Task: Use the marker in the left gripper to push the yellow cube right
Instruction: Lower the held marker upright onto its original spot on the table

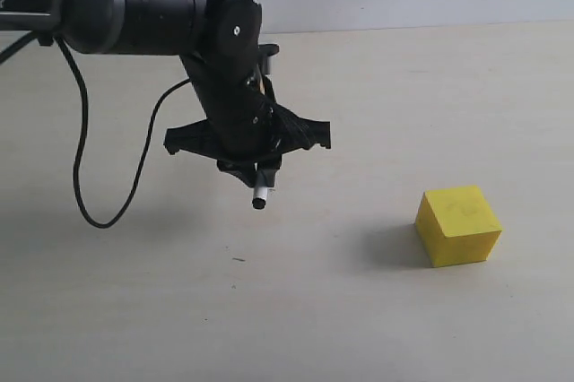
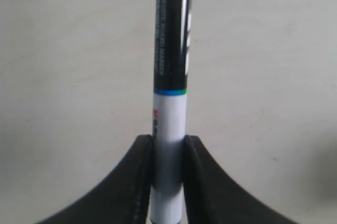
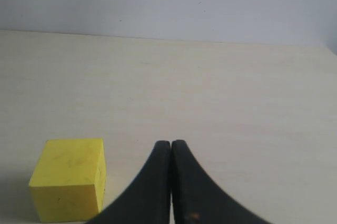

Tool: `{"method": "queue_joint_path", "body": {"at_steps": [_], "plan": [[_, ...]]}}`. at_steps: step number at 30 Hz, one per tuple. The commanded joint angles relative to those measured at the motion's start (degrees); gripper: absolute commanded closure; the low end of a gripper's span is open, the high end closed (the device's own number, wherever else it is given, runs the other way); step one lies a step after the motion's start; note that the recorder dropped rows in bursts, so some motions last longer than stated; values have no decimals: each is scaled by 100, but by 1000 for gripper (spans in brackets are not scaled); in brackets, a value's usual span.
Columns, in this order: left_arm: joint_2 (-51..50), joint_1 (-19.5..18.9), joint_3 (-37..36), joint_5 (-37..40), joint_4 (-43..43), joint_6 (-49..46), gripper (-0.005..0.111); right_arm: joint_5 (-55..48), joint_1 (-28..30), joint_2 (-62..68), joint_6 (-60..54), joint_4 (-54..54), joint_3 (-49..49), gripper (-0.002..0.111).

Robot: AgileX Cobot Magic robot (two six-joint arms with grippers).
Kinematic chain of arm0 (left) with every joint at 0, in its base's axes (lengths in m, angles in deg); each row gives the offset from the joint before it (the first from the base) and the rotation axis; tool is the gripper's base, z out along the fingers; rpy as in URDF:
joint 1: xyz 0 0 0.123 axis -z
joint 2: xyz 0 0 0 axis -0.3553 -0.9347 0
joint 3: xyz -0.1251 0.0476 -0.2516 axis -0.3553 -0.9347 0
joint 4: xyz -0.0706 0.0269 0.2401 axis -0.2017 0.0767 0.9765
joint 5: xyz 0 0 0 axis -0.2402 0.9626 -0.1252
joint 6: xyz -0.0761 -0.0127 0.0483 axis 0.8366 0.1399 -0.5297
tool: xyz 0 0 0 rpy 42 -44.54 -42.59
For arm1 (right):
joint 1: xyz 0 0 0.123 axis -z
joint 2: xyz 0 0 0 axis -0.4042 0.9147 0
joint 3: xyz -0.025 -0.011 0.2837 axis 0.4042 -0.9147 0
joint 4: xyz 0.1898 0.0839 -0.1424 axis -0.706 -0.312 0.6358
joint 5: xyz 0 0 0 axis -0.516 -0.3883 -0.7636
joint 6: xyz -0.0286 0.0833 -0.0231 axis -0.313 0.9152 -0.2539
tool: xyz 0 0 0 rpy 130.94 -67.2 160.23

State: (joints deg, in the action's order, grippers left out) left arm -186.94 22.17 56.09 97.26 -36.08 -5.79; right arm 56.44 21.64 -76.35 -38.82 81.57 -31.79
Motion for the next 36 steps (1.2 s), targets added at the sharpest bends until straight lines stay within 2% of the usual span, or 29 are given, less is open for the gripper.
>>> {"method": "queue_joint_path", "body": {"at_steps": [1, 12, 28, 30, 33, 36], "plan": [[-220, 23, 17, -254, -4, 103, 107, 62, 20, -36, -18, 0, -16, 108], [-640, 23, 17, -415, 7, 432, 107, 13, 20, -36, -18, 0, -16, 108], [-635, 23, 17, -634, 18, 704, 107, 13, 20, -36, -18, 0, -16, 108], [-635, 23, 17, -634, 18, 704, 104, 13, 20, -36, -18, 0, -16, 108], [-635, 23, 17, -645, 18, 726, 93, 13, 20, -36, -18, 0, -16, 108], [-635, 23, 17, -645, 18, 726, 73, 13, 20, -36, -18, 0, -16, 108]]}}
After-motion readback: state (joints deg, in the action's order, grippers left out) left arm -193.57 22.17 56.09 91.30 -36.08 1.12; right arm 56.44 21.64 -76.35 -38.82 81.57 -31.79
